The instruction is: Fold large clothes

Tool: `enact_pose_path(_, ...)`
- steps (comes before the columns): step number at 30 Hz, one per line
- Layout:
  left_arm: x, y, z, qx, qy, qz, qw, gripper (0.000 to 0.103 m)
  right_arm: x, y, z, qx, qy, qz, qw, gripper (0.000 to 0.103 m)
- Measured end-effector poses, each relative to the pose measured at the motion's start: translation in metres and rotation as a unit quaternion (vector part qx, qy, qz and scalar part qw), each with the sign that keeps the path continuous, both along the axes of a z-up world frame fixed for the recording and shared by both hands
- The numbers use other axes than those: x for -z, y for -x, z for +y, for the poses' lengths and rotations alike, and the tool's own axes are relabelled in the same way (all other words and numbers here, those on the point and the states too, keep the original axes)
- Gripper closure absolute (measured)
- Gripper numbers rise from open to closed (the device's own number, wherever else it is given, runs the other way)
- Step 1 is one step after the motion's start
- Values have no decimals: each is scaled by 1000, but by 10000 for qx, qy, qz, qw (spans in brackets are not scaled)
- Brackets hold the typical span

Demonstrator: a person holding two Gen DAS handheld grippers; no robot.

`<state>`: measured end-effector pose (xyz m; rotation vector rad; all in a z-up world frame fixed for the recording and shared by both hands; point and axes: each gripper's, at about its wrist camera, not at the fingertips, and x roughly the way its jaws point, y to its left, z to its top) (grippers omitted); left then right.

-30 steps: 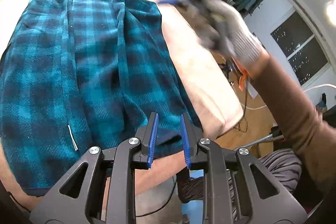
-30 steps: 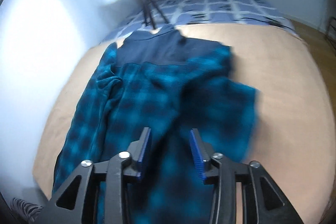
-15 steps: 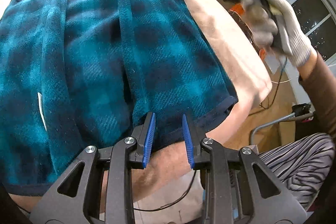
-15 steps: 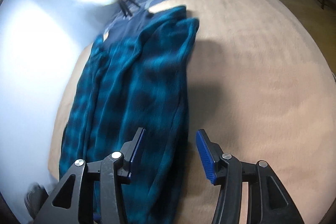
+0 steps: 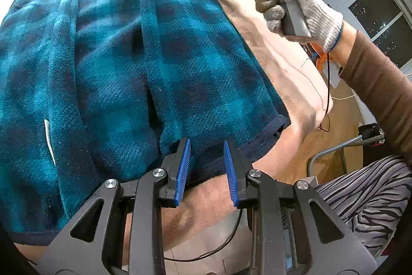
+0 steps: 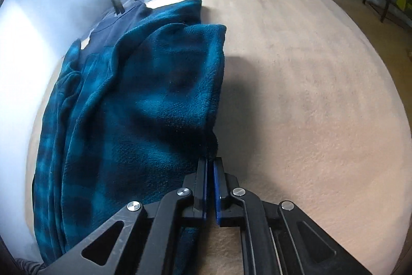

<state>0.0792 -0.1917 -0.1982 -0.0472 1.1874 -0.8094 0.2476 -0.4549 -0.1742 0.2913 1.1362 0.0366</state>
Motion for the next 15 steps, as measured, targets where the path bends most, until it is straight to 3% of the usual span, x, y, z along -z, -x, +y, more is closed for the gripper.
enact_pose_path(5,-26,15,5,66,266,-256,9993,78,-27,28,-2,-15,-226,-356,9991,74)
enact_pose_path(7,-39,24,-2,142,334,-555,9978,76,-48,54,-1,-103,-91,-586,9982,74)
enact_pose_path(11,-48,38,-28,305,433,-799,9954,50,-78,109,-12,-16,-205,-915,9956,72)
enact_pose_path(15,-36,41,-62,344,345,-776,9958,45,-99,163,-21,99,-291,-1131,9931,67)
